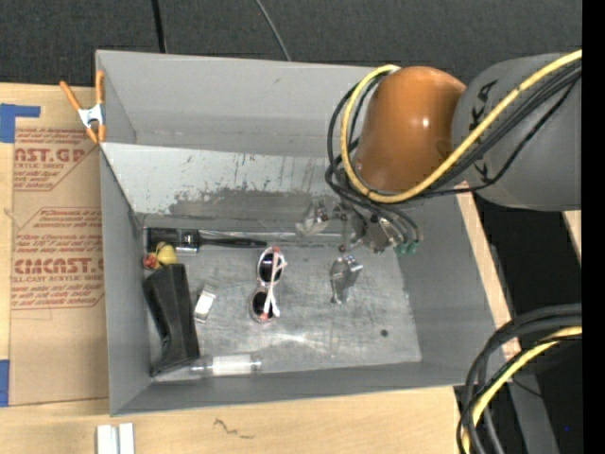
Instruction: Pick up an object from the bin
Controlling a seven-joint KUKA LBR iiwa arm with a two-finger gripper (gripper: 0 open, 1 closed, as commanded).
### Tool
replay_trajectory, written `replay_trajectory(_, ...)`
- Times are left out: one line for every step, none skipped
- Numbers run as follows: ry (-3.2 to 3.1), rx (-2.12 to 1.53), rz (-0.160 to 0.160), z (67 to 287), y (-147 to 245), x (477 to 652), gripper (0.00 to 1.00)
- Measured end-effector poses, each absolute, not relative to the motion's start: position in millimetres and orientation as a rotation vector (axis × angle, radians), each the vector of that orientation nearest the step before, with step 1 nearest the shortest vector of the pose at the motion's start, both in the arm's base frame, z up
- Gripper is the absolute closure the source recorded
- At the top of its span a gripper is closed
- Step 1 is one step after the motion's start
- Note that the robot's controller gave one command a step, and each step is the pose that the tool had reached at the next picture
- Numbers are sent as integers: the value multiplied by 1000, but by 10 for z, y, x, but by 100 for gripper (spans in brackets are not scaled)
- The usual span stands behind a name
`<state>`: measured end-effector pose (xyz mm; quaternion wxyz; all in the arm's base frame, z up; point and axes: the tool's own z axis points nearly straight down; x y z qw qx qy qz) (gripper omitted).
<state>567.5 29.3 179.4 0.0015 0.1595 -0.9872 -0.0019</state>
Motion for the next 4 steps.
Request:
replay_trajectory(-3042, 835, 4, 1647, 352, 5800, 0)
replay_trajectory(-3007, 917, -2, 1253, 578, 5530, 0)
replay_trajectory(-2947, 1095, -2, 952, 900, 5854, 100)
replay_trajectory(-2947, 1095, -2, 953, 899, 5855, 100)
